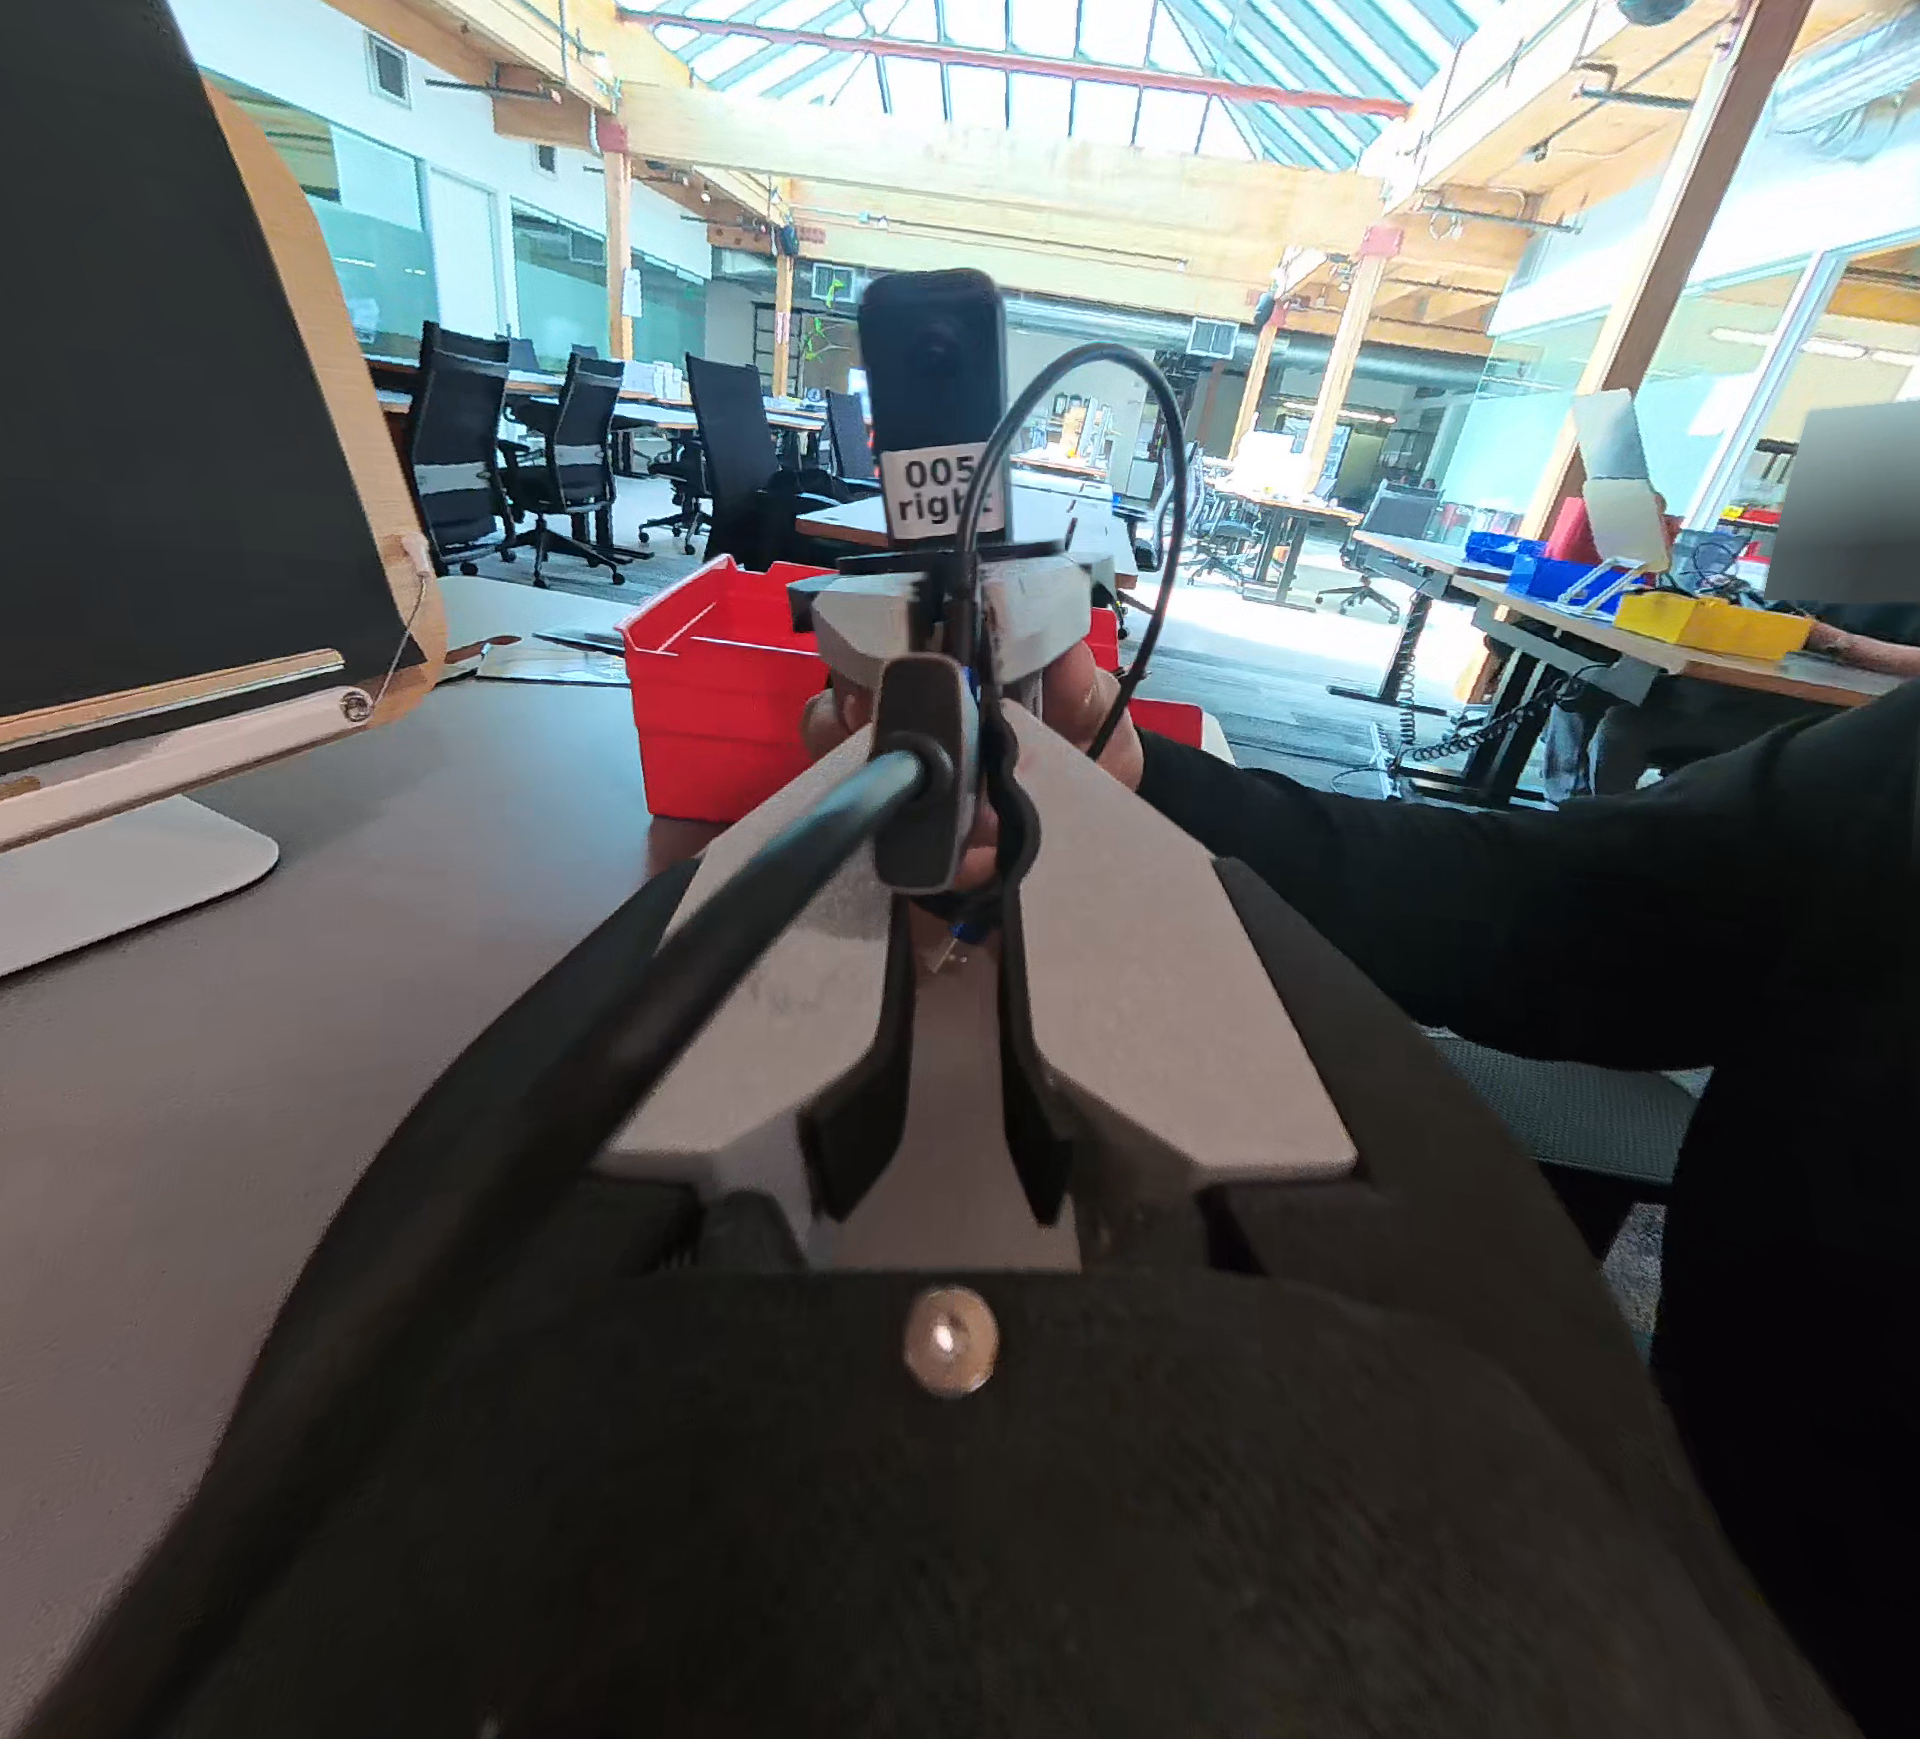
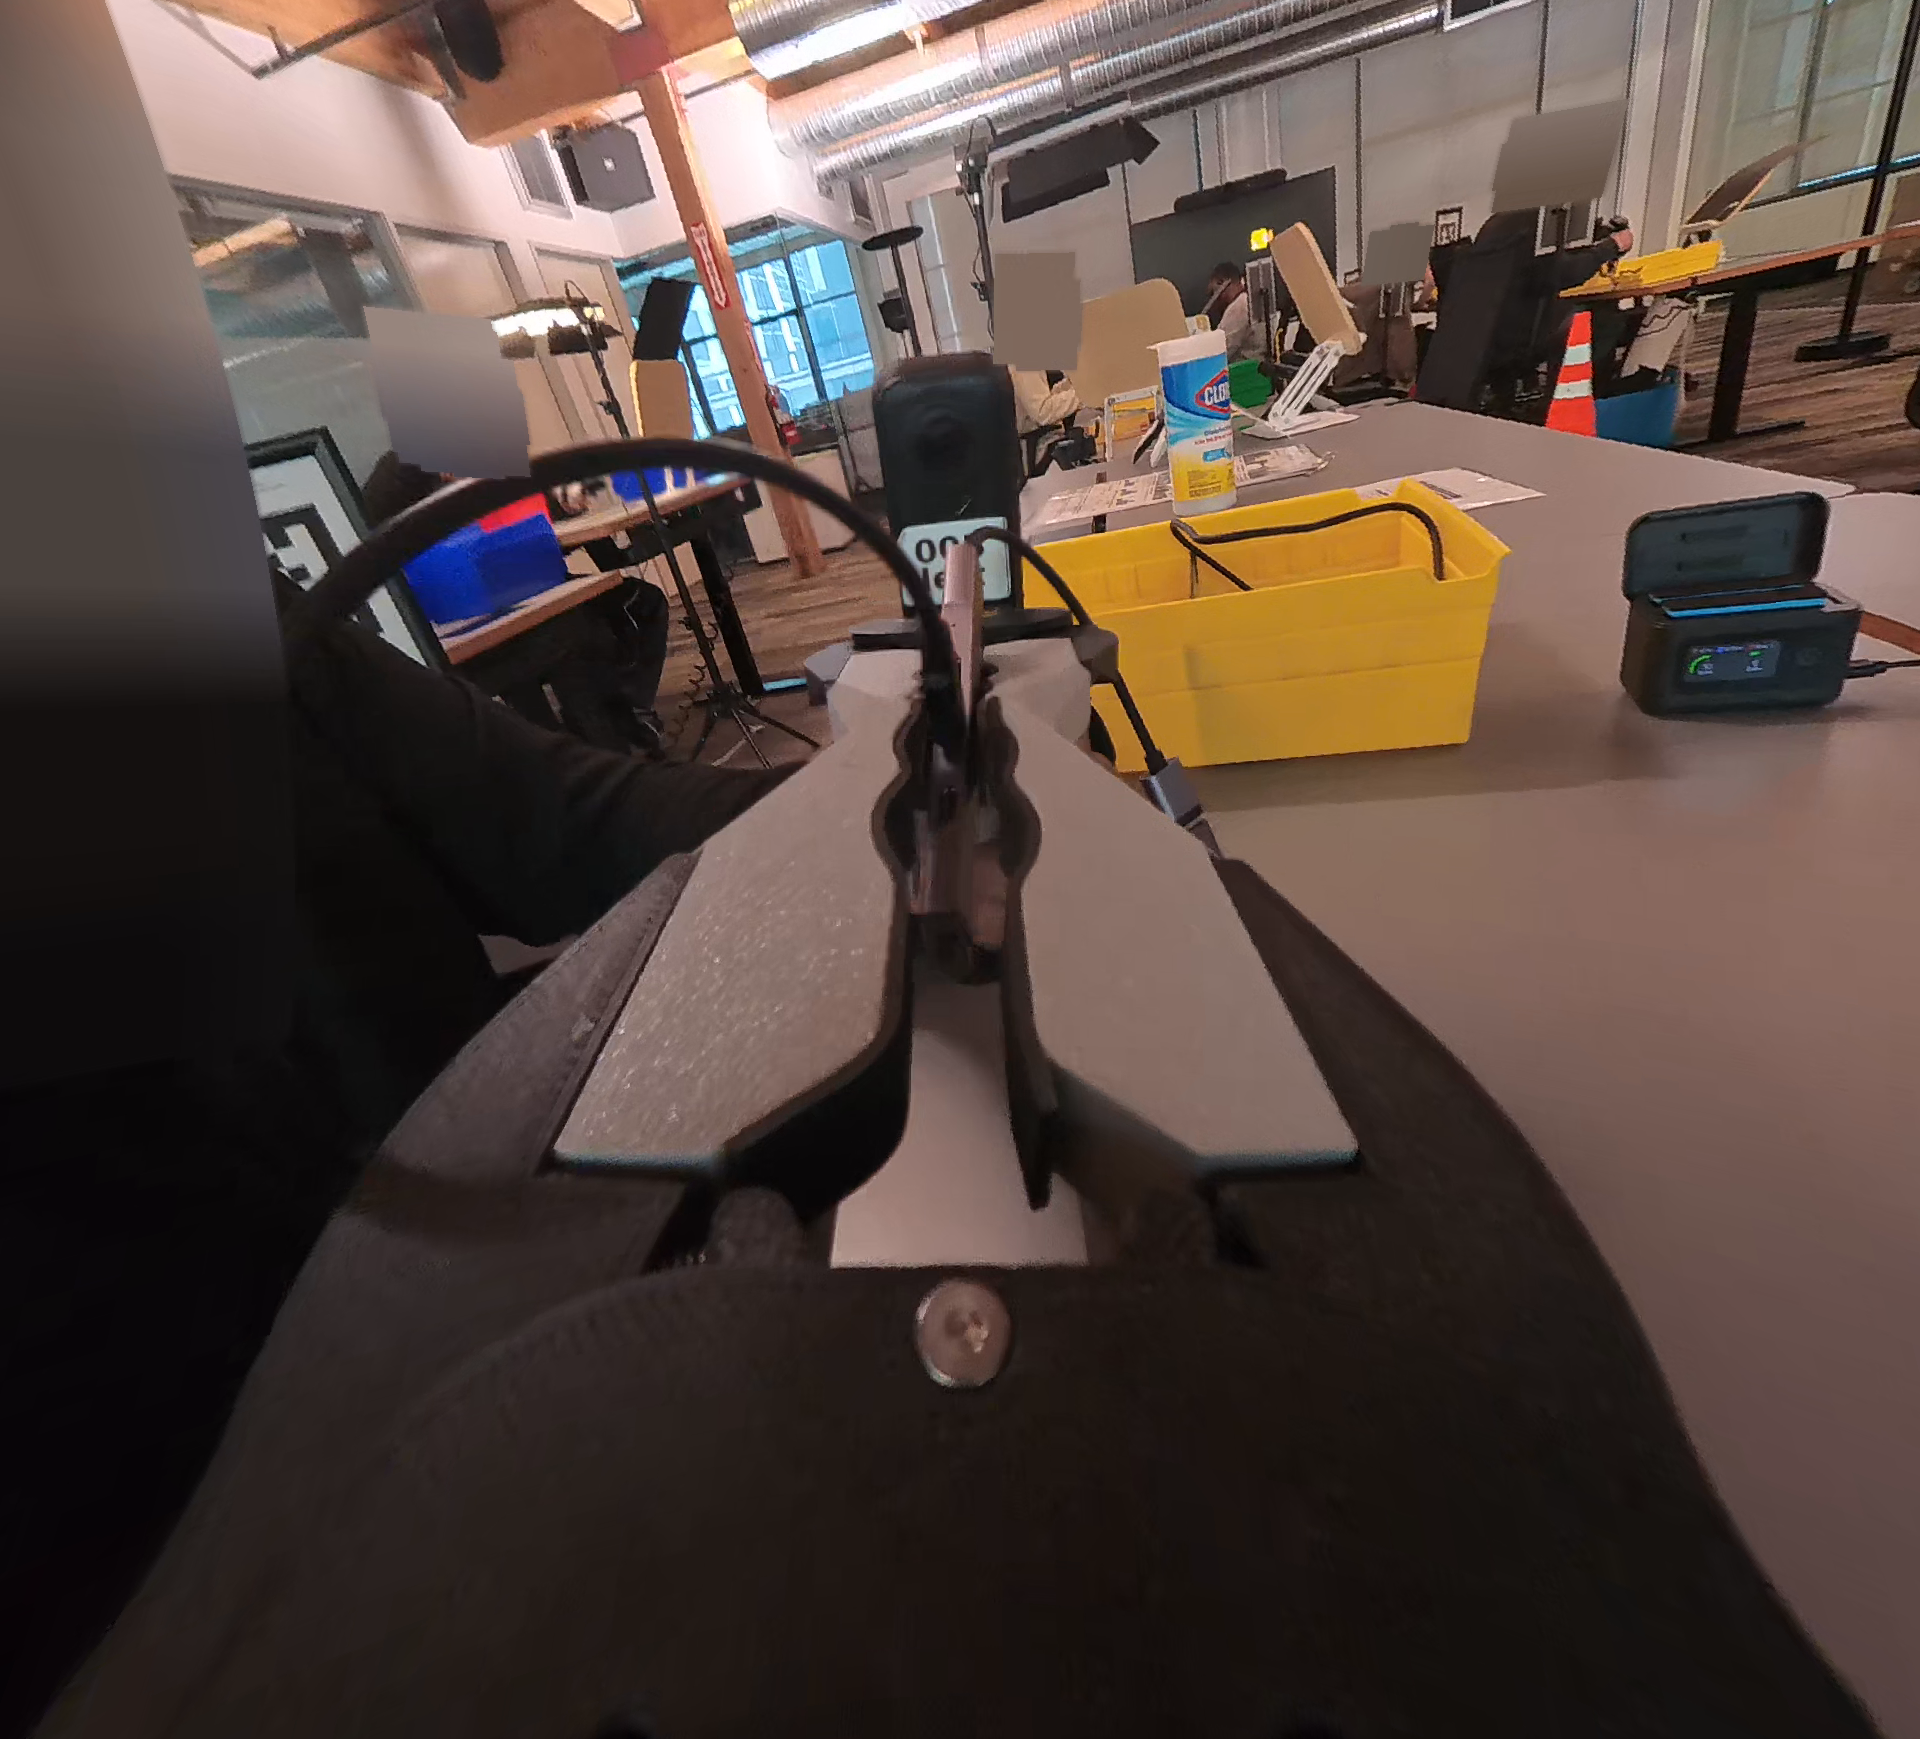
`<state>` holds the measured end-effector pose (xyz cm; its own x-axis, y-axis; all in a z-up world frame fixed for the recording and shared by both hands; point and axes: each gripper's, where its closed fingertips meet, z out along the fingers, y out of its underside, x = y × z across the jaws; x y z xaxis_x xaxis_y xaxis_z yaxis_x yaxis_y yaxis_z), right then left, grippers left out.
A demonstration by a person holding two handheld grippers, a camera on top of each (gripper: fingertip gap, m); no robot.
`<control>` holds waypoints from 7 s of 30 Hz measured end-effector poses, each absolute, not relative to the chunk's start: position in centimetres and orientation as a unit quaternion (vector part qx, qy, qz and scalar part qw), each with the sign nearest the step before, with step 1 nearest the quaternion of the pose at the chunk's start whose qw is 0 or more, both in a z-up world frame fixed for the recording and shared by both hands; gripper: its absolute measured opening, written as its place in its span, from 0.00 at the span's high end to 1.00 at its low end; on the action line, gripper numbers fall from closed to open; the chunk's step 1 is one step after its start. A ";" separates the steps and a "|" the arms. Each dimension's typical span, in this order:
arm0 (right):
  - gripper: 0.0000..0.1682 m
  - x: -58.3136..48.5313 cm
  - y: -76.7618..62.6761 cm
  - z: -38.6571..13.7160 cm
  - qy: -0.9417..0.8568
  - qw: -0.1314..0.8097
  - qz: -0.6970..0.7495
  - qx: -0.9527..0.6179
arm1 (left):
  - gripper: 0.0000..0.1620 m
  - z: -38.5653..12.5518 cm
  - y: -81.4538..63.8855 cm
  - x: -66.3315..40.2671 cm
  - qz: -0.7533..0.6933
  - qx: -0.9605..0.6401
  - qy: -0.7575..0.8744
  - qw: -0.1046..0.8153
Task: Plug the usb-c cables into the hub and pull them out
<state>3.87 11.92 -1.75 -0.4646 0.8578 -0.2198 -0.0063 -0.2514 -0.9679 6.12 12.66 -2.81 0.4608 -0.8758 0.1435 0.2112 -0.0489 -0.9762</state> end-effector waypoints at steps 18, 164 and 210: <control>0.98 3.0 12.6 -1.8 -0.496 0.370 0.664 -0.420 | 0.96 -3.1 13.8 5.5 -0.394 -0.589 0.258 0.657; 0.80 0.1 22.5 -6.2 -0.437 0.449 0.393 -0.673 | 0.98 -12.5 14.1 8.5 -0.311 -0.703 0.394 0.504; 0.75 -2.3 24.3 -15.1 -0.477 0.411 0.328 -0.704 | 0.73 -0.8 11.0 -23.1 0.079 -0.877 0.124 0.457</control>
